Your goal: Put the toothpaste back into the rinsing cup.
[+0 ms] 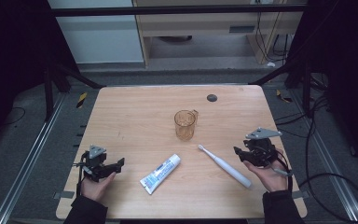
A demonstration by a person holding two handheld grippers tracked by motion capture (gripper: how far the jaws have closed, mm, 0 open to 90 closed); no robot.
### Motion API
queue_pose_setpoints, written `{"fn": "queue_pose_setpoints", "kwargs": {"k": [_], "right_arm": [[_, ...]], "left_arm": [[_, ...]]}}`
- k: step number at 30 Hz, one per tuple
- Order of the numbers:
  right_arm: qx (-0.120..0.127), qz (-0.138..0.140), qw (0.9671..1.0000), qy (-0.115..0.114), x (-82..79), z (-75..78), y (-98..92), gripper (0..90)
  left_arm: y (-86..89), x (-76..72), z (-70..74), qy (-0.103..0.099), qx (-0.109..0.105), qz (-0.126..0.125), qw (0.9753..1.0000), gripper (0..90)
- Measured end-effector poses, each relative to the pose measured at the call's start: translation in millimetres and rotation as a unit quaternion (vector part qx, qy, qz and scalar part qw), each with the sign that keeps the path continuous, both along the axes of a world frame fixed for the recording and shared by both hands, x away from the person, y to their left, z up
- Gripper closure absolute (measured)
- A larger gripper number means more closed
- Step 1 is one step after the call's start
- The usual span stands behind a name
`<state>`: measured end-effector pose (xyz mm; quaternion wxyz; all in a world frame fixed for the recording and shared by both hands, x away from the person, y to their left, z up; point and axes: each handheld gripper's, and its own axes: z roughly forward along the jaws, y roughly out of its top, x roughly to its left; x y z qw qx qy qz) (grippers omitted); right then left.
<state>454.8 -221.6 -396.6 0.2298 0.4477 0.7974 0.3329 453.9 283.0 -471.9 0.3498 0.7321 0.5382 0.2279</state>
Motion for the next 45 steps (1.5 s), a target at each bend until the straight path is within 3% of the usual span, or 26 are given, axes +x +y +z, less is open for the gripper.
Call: {"fn": "queue_pose_setpoints", "kwargs": {"k": [9, 14, 21, 45], "right_arm": [[-0.019, 0.032, 0.9981, 0.048, 15.7, 1.8, 20.3, 58.0], [-0.039, 0.056, 0.9946, 0.079, 22.2, -2.5, 31.6, 59.9], [-0.055, 0.067, 0.9907, 0.104, 28.5, -13.7, 40.5, 60.6], [-0.074, 0.083, 0.9801, 0.164, 38.3, -45.0, 52.5, 60.8]], "left_arm": [[0.1, 0.2, 0.0, 0.001, 0.001, 0.001, 1.0000, 21.2], [-1.0, 0.4, -0.4, 0.001, 0.003, -0.001, 1.0000, 21.2], [-1.0, 0.8, -0.5, 0.002, 0.005, -0.002, 1.0000, 21.2], [-1.6, 1.3, -1.6, 0.004, 0.005, -0.003, 1.0000, 21.2]]}}
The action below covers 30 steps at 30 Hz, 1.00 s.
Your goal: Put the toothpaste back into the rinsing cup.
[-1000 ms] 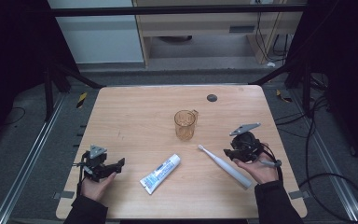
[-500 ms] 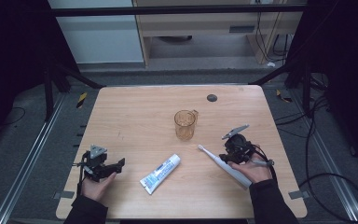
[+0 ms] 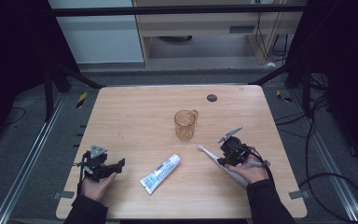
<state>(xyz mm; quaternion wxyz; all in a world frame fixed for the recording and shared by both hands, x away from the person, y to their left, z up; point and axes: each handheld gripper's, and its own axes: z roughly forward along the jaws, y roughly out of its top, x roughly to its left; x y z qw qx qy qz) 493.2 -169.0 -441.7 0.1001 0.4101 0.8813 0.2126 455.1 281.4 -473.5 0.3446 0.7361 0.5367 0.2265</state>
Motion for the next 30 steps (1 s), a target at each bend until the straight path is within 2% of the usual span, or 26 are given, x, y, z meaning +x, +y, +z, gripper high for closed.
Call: {"fn": "queue_pose_setpoints", "kwargs": {"k": [2, 18, 30], "right_arm": [[-0.003, 0.006, 1.0000, -0.001, 1.6, -2.0, 0.4, 60.8], [-0.016, 0.002, 0.9993, 0.033, 6.8, -19.8, 2.4, 61.1], [-0.025, 0.003, 0.9988, 0.042, 8.3, -26.2, 3.1, 64.2]], "left_arm": [[-0.1, 0.0, 0.0, 0.000, 0.000, 0.000, 1.0000, 21.1], [-0.1, 0.3, -0.3, 0.001, 0.001, 0.000, 1.0000, 21.2], [-0.1, 0.4, -0.4, 0.003, 0.002, -0.001, 1.0000, 21.2]]}}
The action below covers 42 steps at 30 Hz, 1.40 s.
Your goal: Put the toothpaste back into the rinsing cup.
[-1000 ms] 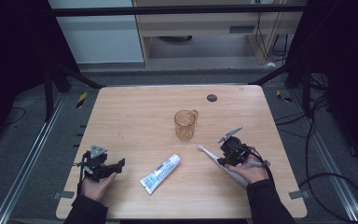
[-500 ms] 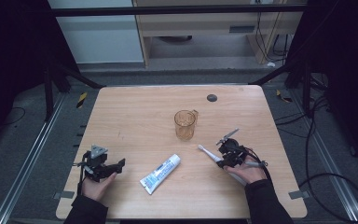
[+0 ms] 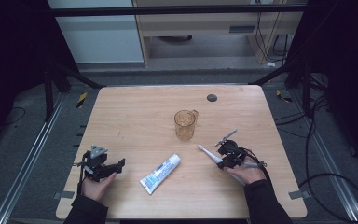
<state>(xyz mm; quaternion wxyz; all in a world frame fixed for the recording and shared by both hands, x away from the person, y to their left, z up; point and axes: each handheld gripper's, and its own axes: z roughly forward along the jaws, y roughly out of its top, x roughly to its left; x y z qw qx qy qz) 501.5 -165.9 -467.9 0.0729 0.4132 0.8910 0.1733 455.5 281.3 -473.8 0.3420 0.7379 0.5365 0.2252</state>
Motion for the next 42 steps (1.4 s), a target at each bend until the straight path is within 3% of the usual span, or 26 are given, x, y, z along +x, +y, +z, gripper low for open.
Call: {"fn": "queue_pose_setpoints", "kwargs": {"k": [28, 36, 42], "right_arm": [[-0.006, -0.012, 0.9999, 0.006, 2.4, -1.8, 1.3, 67.0], [0.011, -0.016, 0.9998, 0.007, 0.7, 4.3, 0.1, 67.2], [0.021, -0.020, 0.9996, -0.009, -1.9, 14.2, -2.8, 67.3]], "left_arm": [[0.0, 0.0, 0.2, 0.000, 0.000, 0.000, 1.0000, 21.2], [0.2, 0.1, 0.3, 0.000, -0.001, 0.001, 1.0000, 21.2], [0.1, 0.0, 0.3, -0.001, -0.002, 0.001, 1.0000, 21.2]]}}
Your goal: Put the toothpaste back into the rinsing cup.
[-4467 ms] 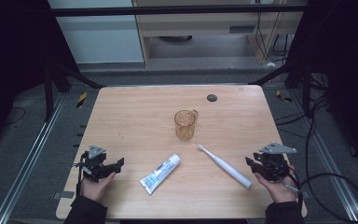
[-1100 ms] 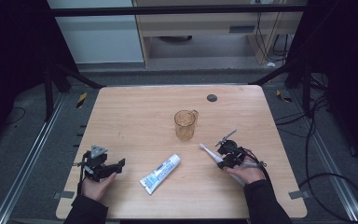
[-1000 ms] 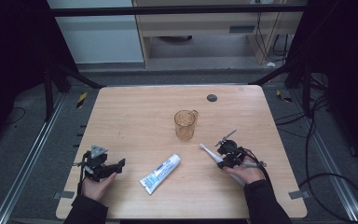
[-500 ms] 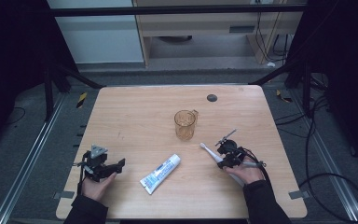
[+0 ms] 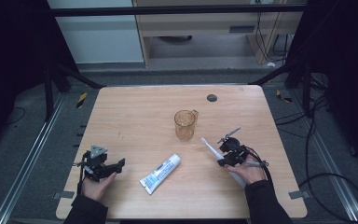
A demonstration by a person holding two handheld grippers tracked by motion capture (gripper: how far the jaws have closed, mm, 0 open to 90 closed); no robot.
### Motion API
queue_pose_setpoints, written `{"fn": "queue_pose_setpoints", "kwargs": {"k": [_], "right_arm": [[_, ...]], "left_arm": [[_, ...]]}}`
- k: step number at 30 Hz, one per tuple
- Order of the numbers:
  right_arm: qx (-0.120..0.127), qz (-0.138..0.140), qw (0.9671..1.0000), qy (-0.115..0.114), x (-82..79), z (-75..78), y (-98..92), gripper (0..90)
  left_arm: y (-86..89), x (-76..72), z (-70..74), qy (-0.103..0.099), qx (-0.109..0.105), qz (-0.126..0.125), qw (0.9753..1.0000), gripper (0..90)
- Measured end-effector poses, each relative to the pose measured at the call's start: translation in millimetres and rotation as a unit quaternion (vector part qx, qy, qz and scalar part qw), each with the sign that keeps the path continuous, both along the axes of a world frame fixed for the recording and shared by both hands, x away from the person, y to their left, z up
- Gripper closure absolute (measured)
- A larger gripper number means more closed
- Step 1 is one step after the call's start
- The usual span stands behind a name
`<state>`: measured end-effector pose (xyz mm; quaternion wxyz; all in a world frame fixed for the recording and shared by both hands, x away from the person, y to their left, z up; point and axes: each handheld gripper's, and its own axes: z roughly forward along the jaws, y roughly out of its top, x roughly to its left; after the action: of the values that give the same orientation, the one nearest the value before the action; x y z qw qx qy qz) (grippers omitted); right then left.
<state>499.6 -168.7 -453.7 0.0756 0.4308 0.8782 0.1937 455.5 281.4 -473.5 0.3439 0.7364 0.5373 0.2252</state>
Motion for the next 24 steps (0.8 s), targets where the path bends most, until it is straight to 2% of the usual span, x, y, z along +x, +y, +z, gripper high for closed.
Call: {"fn": "queue_pose_setpoints", "kwargs": {"k": [6, 8, 11, 15, 19, 20, 21, 22, 23, 24], "right_arm": [[0.020, -0.008, 0.9993, -0.031, -3.6, 11.2, -5.7, 67.4], [0.023, -0.007, 0.9991, -0.036, -3.9, 13.2, -6.6, 67.4], [0.040, -0.014, 0.9975, -0.056, -7.1, 22.9, -8.1, 67.3], [0.059, -0.017, 0.9956, -0.070, -9.2, 30.7, -10.5, 67.3], [0.091, -0.026, 0.9909, -0.096, -11.1, 40.3, -15.3, 67.3], [0.102, -0.029, 0.9889, -0.104, -11.4, 43.1, -16.9, 67.3], [0.118, -0.034, 0.9852, -0.120, -11.6, 46.6, -19.0, 67.3], [0.118, -0.034, 0.9852, -0.120, -11.6, 46.6, -19.0, 67.3], [0.124, -0.038, 0.9833, -0.127, -12.0, 48.7, -19.8, 67.3], [0.139, -0.047, 0.9786, -0.145, -12.6, 52.6, -21.0, 67.2]], "left_arm": [[-0.1, 0.0, 0.0, 0.000, 0.000, 0.000, 1.0000, 21.3], [0.0, 0.1, 0.0, 0.000, 0.000, 0.000, 1.0000, 21.3], [0.0, 0.0, 0.2, 0.000, -0.001, 0.000, 1.0000, 21.3], [-0.2, 0.0, 0.1, -0.001, -0.001, 0.001, 1.0000, 21.3], [-0.4, 0.0, 0.2, 0.000, 0.000, 0.000, 1.0000, 21.3], [-0.5, -0.1, 0.1, 0.000, 0.000, 0.000, 1.0000, 21.3], [-0.5, -0.1, 0.1, 0.000, 0.000, 0.000, 1.0000, 21.3], [-0.5, -0.1, 0.1, 0.000, 0.000, 0.000, 1.0000, 21.3], [-0.5, 0.0, 0.1, 0.000, 0.000, 0.000, 1.0000, 21.2], [-0.5, -0.1, 0.1, 0.000, 0.000, 0.000, 1.0000, 21.2]]}}
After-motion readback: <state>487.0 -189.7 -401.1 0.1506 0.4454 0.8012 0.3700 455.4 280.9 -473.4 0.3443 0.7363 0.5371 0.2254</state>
